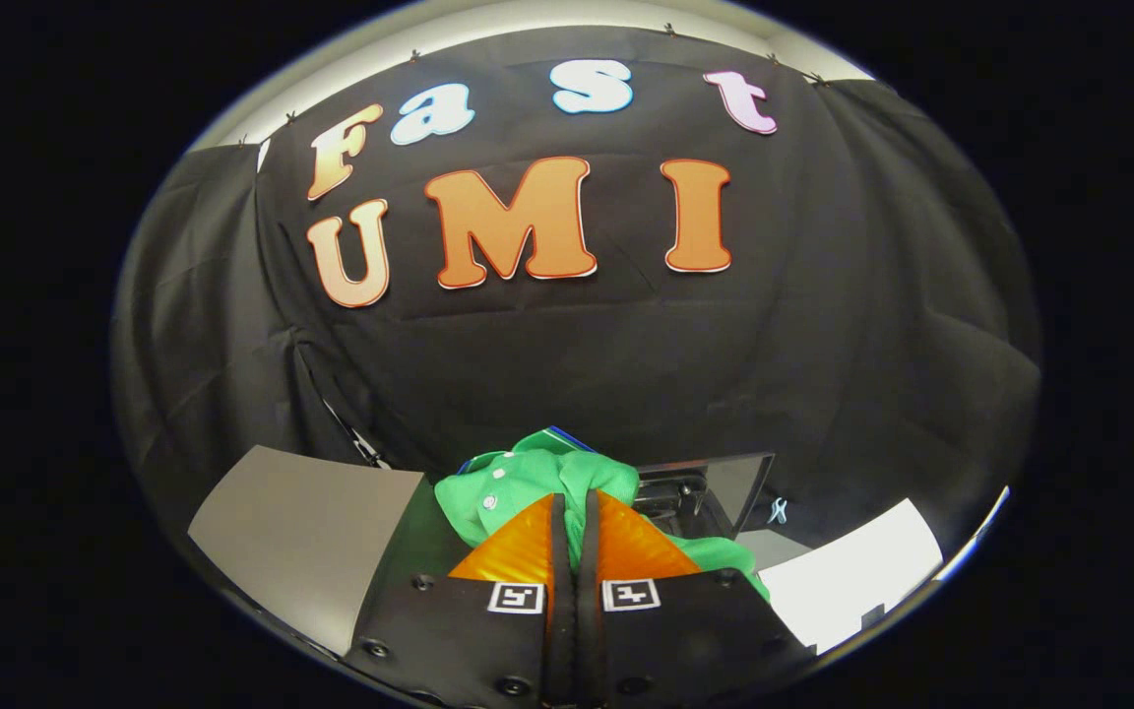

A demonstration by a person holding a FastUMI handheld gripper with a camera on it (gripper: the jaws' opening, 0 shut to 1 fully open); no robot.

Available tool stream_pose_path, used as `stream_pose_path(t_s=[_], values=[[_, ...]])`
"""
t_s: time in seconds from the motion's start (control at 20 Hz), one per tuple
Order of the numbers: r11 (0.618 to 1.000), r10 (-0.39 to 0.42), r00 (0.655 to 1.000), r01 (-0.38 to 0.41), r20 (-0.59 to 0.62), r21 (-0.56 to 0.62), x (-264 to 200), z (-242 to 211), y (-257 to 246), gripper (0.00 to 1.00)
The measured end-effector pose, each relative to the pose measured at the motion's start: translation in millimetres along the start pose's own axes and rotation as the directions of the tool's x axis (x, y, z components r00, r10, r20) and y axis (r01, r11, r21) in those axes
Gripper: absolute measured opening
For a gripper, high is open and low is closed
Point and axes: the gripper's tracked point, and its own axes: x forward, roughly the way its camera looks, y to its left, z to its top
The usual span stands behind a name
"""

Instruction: Put the clothes into the washing machine and then close the washing machine lid.

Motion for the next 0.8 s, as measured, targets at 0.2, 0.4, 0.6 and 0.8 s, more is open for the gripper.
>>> stream_pose_path(t_s=[0.2,0.4,0.6,0.8], values=[[1.0,-0.017,1.0,0.018,-0.012,0.021,-6.9,-7.9,-26.5,0.08],[0.997,-0.061,0.998,0.062,-0.024,0.051,-16.1,-18.8,-65.1,0.08],[0.992,-0.084,0.996,0.087,-0.039,0.088,-26.3,-30.4,-97.7,0.08],[0.988,-0.131,0.989,0.136,-0.063,0.075,-31.6,-42.9,-137.4,0.08]])
